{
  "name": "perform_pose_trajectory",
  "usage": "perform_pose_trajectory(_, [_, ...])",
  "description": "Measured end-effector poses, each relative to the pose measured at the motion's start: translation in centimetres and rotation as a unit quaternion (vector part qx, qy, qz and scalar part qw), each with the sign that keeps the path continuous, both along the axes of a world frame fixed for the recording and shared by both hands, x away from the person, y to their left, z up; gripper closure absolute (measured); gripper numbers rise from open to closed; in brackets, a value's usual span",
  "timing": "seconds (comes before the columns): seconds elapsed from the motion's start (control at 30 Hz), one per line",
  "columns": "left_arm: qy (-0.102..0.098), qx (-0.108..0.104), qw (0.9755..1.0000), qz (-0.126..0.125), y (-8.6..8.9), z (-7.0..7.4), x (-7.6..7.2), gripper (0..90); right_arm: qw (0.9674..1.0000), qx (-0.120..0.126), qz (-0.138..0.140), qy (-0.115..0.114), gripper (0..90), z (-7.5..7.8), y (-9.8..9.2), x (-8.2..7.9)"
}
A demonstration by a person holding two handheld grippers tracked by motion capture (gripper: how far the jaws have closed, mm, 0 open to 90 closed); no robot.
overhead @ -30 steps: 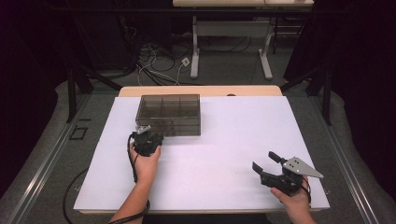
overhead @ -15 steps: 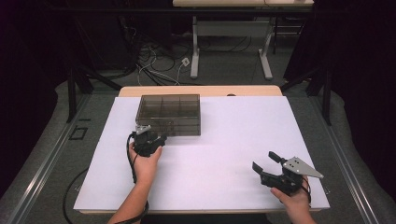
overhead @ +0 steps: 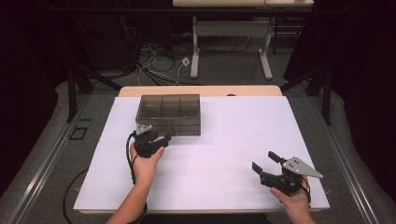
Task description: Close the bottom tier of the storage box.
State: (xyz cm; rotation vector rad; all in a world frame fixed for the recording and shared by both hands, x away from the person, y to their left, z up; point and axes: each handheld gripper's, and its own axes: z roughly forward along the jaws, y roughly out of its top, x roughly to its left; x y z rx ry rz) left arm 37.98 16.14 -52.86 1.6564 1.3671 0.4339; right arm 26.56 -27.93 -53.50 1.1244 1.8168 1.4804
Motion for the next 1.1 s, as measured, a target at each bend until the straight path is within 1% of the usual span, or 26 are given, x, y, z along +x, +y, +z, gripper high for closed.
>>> perform_pose_trajectory(0.13, [0.000,-0.008,1.0000,-0.004,0.2,0.5,-0.5,35.2,1.0000,0.001,0.001,0.001,21.2,0.0,0.0,-0.1])
perform_pose_trajectory(0.2, [-0.010,-0.014,0.9998,-0.007,0.3,0.6,-0.7,34.9,1.0000,0.001,0.001,0.001,21.1,0.0,0.0,-0.1])
perform_pose_trajectory(0.27, [-0.010,-0.011,0.9998,-0.014,0.5,0.8,-1.0,34.9,1.0000,0.000,0.000,0.000,21.1,0.0,0.0,0.0])
perform_pose_trajectory(0.33, [-0.009,-0.016,0.9996,-0.021,0.5,1.0,-1.3,34.9,1.0000,-0.001,0.002,0.000,21.1,0.0,0.0,0.0])
perform_pose_trajectory(0.43, [-0.020,-0.018,0.9991,-0.032,0.6,1.4,-1.9,35.0,1.0000,0.000,0.003,0.000,21.1,0.0,0.1,0.0])
perform_pose_trajectory(0.53, [-0.024,-0.017,0.9987,-0.042,0.6,1.8,-2.6,34.8,1.0000,-0.002,0.003,0.000,21.1,0.0,0.0,0.0])
perform_pose_trajectory(0.63, [-0.035,-0.016,0.9981,-0.048,0.7,2.2,-3.2,34.6,1.0000,0.000,0.002,0.000,21.1,0.0,0.1,0.0])
perform_pose_trajectory(0.7, [-0.040,-0.017,0.9977,-0.051,0.8,2.5,-3.6,30.6,1.0000,0.000,0.002,-0.001,21.1,0.0,0.1,0.0])
perform_pose_trajectory(0.8, [-0.047,-0.013,0.9975,-0.052,1.0,2.8,-4.3,25.2,1.0000,0.000,0.002,-0.001,21.2,0.0,0.1,0.0])
perform_pose_trajectory(0.93, [-0.048,-0.014,0.9971,-0.058,1.3,3.1,-5.1,19.4,1.0000,-0.002,0.003,-0.002,21.2,0.0,0.1,0.0])
perform_pose_trajectory(1.03, [-0.051,-0.016,0.9969,-0.058,1.6,3.2,-5.7,16.1,1.0000,0.000,0.002,-0.001,21.1,0.0,0.1,0.0])
perform_pose_trajectory(1.1, [-0.055,-0.016,0.9967,-0.058,1.8,3.2,-6.1,15.6,1.0000,-0.001,0.003,-0.001,21.1,0.0,0.1,0.0])
